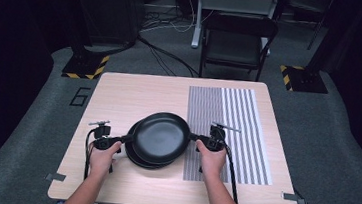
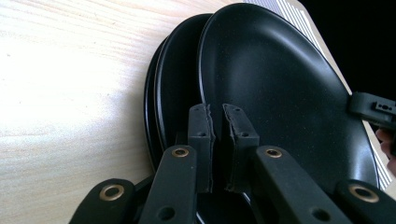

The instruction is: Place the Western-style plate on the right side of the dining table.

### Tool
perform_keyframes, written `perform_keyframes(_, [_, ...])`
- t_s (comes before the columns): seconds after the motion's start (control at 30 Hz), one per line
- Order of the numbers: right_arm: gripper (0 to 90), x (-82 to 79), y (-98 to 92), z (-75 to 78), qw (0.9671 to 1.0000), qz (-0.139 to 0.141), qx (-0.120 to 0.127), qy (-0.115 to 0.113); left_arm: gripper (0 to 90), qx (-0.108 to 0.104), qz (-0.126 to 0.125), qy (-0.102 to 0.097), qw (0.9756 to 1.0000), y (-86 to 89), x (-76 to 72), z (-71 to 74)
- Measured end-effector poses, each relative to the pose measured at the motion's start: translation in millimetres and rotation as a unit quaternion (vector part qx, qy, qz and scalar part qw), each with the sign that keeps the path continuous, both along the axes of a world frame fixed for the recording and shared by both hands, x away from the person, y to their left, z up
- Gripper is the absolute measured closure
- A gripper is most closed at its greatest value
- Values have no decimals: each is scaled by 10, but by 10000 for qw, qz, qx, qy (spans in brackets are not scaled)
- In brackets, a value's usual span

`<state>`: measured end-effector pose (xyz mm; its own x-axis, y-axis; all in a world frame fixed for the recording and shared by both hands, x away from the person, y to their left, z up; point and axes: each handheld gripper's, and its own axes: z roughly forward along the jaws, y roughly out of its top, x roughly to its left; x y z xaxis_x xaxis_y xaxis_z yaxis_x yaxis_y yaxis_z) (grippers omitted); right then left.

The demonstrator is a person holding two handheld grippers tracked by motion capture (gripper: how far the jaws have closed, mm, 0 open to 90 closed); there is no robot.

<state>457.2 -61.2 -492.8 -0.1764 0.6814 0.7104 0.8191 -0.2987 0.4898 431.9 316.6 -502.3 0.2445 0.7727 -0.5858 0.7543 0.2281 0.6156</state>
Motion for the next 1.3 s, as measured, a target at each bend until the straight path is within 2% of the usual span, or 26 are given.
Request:
perform_keyframes(0.13, [787, -91, 53, -15, 9997, 42, -214, -77, 833, -48, 29, 5, 10000, 2, -8, -6])
perform_keyframes(0.3, [787, -167, 52, -55, 10000, -29, -35, 13, 835, -71, 103, -23, 9999, -1, -27, -19])
perform_keyframes(0.37, [786, -202, 54, -71, 9998, -92, 99, 117, 835, -58, 127, -47, 9999, -10, -35, -19])
perform_keyframes(0.6, [776, -273, 76, -66, 9999, -137, 32, 92, 835, -96, 184, -33, 9998, -28, -61, -24])
perform_keyframes(0.87, [780, -311, 79, -92, 9993, -237, 225, 200, 833, -90, 221, -78, 9997, -33, -83, -38])
perform_keyframes(0.9, [785, -304, 73, -89, 9988, -252, 292, 288, 830, -110, 249, -63, 9996, -45, -91, -36])
perform_keyframes(0.97, [786, -297, 72, -85, 9989, -253, 268, 274, 822, -40, 222, -108, 9997, -57, -105, -42])
perform_keyframes(1.07, [792, -292, 60, -82, 9993, -249, 194, 199, 812, -54, 259, -111, 9996, -87, -135, -61])
perform_keyframes(1.17, [794, -297, 36, -94, 9985, -290, 360, 298, 801, -119, 310, -76, 9994, -109, -155, -83])
perform_keyframes(1.27, [794, -302, 33, -102, 9985, -296, 374, 255, 786, -178, 360, -23, 9992, -134, -166, -106])
perform_keyframes(1.3, [795, -309, 33, -101, 9984, -300, 393, 275, 781, -134, 423, -21, 9990, -167, -180, -108])
